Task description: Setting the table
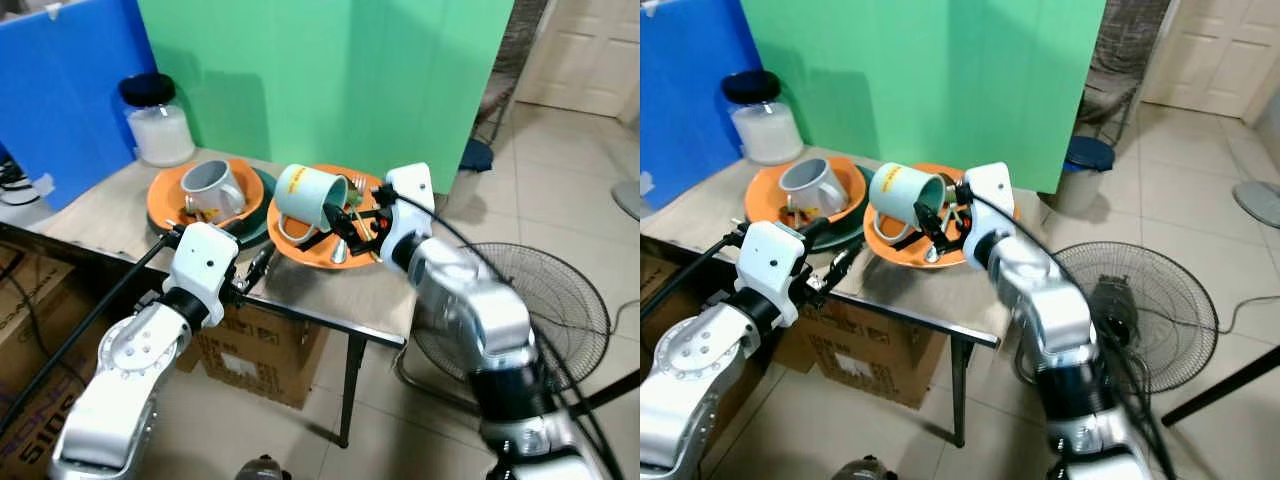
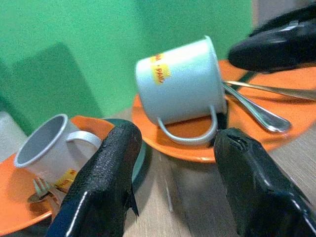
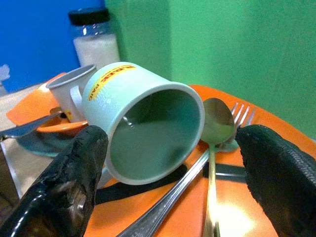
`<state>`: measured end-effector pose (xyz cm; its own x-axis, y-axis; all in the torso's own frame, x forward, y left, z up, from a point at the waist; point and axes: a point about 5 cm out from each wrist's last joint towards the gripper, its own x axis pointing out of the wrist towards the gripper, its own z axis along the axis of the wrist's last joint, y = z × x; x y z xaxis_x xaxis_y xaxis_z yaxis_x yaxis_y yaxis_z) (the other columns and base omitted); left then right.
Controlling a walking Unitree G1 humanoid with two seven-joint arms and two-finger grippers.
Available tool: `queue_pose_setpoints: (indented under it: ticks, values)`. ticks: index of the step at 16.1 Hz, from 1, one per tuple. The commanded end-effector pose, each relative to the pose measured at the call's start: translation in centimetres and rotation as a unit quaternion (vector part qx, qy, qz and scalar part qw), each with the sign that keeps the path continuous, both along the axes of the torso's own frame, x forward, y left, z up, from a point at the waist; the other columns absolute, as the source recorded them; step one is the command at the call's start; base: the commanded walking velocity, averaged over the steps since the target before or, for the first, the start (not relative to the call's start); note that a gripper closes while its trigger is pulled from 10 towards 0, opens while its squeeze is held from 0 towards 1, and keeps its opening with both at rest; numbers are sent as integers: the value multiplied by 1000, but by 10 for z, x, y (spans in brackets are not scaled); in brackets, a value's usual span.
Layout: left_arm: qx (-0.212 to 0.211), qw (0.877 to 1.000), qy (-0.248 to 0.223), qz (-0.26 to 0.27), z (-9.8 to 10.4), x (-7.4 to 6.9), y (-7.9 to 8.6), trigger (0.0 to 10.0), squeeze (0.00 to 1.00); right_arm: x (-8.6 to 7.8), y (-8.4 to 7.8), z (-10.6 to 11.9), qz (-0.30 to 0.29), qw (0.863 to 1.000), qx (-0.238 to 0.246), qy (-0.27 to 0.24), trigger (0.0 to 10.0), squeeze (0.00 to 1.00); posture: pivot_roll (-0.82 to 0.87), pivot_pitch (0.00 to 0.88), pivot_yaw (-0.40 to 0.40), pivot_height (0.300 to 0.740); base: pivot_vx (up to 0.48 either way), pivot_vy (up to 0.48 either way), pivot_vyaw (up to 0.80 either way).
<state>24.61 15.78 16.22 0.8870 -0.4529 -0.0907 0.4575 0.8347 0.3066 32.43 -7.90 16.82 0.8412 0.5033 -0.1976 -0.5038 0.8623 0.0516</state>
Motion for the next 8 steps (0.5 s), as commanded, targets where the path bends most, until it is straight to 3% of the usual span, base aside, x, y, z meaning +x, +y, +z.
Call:
queue_pose_setpoints:
  ticks: [1,5,8]
  values:
    - [10,1000,11,-25,0,1,-2,10000,0,4,3,-6,13,999,-31,25,10000,0,236,0,12,727,0,0,0]
    - [10,996,30,-78,-1,-4,-8,10000,0,30,-7,-2,-11,997,-68,31,10000,0,234,0,7,727,0,0,0]
    - [12,996,32,-78,-2,-5,-9,10000,0,35,-18,-2,-31,997,-60,41,10000,0,236,0,2,727,0,0,0]
